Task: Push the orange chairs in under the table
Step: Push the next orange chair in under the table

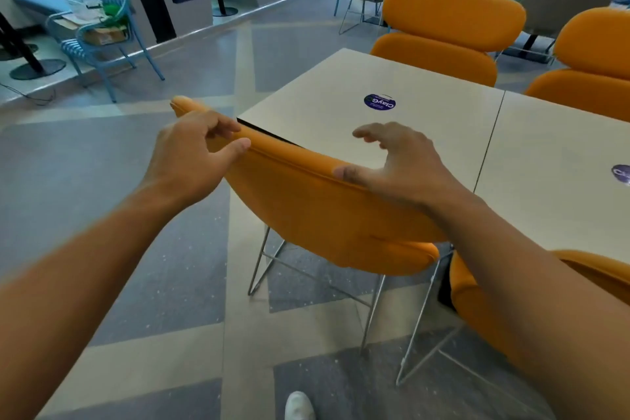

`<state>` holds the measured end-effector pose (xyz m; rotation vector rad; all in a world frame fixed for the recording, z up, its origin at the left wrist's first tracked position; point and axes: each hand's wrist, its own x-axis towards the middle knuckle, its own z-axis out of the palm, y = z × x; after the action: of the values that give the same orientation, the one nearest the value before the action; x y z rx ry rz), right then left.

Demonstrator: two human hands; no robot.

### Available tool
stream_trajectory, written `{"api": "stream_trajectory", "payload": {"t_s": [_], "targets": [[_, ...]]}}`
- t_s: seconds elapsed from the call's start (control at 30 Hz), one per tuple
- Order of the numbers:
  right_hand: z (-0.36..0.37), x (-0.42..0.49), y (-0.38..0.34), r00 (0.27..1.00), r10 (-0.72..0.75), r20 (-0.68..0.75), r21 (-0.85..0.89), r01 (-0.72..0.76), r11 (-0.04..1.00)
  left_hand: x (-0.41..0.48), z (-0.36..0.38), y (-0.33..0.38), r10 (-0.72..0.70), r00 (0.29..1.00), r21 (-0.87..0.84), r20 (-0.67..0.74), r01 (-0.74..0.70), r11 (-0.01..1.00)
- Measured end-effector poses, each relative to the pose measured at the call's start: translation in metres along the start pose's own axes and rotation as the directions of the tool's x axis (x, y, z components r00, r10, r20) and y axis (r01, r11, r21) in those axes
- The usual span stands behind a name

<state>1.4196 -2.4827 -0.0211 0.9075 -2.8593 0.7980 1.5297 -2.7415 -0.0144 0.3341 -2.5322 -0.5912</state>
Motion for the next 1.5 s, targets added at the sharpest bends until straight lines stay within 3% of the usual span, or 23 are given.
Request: {"api": "stream_trajectory", "payload": {"t_s": [0.3,0.6,0.73,0.93,1.13,1.33,1.5], "targets": [[0.020,0.050,0.004,0.924,0.158,0.349,-0.059,-0.147,0.987,0.079,0.031,-0.032,-0.002,0.992,0.012,0.126,0.000,1.000],[0.030,0.057,-0.004,0.866,0.305,0.396,-0.088,-0.294,0.952,0.125,0.072,-0.061,0.071,0.942,0.067,0.327,-0.098,0.993],[0.034,0.054,-0.011,0.868,0.378,0.323,-0.153,-0.347,0.925,0.135,0.074,-0.072,0.185,0.920,0.042,0.345,-0.212,0.976],[0.049,0.038,-0.020,0.864,0.503,0.038,-0.389,-0.451,0.804,0.138,0.065,-0.099,0.411,0.759,-0.044,0.505,-0.453,0.890],[0.068,0.017,-0.030,0.871,0.449,-0.198,-0.405,-0.490,0.772,0.133,0.066,-0.109,0.520,0.653,0.067,0.551,-0.655,0.752],[0.066,0.017,-0.027,0.889,0.423,-0.178,-0.438,-0.456,0.775,0.127,0.070,-0.104,0.473,0.722,0.183,0.506,-0.625,0.759],[0.068,0.020,-0.025,0.884,0.440,-0.157,-0.463,-0.460,0.758,0.136,0.074,-0.105,0.495,0.714,0.175,0.495,-0.639,0.749]]}}
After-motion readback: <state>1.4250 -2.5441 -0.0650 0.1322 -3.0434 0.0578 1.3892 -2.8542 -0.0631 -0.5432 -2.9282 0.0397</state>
